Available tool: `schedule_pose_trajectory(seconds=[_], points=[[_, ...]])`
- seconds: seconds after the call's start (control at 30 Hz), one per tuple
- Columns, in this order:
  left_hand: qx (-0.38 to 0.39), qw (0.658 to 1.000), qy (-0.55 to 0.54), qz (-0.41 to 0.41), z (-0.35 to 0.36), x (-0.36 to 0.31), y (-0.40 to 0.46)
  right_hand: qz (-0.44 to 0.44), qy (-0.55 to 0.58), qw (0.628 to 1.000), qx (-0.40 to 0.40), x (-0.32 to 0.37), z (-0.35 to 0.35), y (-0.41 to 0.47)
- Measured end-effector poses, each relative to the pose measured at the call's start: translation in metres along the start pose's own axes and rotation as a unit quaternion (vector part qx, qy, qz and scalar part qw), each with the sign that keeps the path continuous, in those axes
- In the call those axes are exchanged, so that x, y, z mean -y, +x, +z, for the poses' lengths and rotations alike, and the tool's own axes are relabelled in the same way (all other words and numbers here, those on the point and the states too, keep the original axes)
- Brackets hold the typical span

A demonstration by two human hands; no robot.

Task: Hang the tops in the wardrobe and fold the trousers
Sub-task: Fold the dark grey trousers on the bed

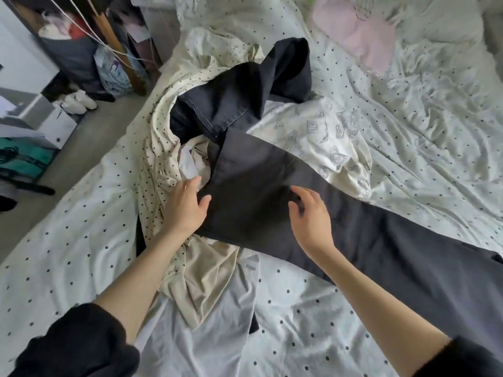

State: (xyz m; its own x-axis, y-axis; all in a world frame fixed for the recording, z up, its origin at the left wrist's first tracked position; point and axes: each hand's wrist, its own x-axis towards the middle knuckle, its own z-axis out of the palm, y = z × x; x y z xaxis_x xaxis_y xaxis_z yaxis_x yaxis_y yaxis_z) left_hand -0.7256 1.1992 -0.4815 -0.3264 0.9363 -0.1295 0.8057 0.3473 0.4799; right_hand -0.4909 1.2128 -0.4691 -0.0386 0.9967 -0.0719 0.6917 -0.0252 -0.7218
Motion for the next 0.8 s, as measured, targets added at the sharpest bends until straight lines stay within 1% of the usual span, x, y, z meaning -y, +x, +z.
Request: schedule_pose_trajectory(seconds=[0.07, 0.17, 0.23, 0.3, 0.37, 0.43, 0.5, 0.63, 0.67, 0.73, 0.8], points=[[0.040, 0.994, -0.073, -0.069, 0.010, 0.020, -0.004, -0.059, -0.069, 0.996, 0.015, 0.003, 0.011, 0.003], [0.045, 0.977, -0.171, -0.121, 0.016, 0.027, -0.003, -0.075, -0.124, 0.988, 0.043, 0.006, 0.024, 0.002], [0.036, 0.957, -0.224, -0.180, 0.016, 0.029, -0.002, -0.086, -0.141, 0.985, 0.053, 0.003, 0.030, -0.003], [0.035, 0.927, -0.272, -0.254, 0.017, 0.035, -0.001, -0.118, -0.151, 0.981, 0.046, -0.001, 0.037, -0.008], [0.038, 0.907, -0.298, -0.297, 0.016, 0.038, -0.002, -0.134, -0.155, 0.978, 0.048, -0.005, 0.041, -0.012], [0.015, 0.888, -0.336, -0.313, 0.014, 0.039, -0.005, -0.150, -0.157, 0.975, 0.051, -0.005, 0.043, -0.013], [-0.004, 0.858, -0.395, -0.327, 0.010, 0.040, -0.011, -0.158, -0.160, 0.972, 0.063, -0.004, 0.044, -0.014], [0.008, 0.808, -0.472, -0.353, 0.008, 0.049, -0.022, -0.188, -0.197, 0.959, 0.076, -0.005, 0.048, -0.018], [0.011, 0.800, -0.484, -0.355, 0.008, 0.050, -0.023, -0.201, -0.213, 0.953, 0.078, -0.006, 0.049, -0.018], [0.004, 0.802, -0.485, -0.349, 0.007, 0.049, -0.019, -0.224, -0.246, 0.940, 0.080, -0.007, 0.049, -0.019], [-0.013, 0.809, -0.473, -0.349, 0.005, 0.046, -0.016, -0.225, -0.255, 0.937, 0.079, -0.008, 0.048, -0.022]])
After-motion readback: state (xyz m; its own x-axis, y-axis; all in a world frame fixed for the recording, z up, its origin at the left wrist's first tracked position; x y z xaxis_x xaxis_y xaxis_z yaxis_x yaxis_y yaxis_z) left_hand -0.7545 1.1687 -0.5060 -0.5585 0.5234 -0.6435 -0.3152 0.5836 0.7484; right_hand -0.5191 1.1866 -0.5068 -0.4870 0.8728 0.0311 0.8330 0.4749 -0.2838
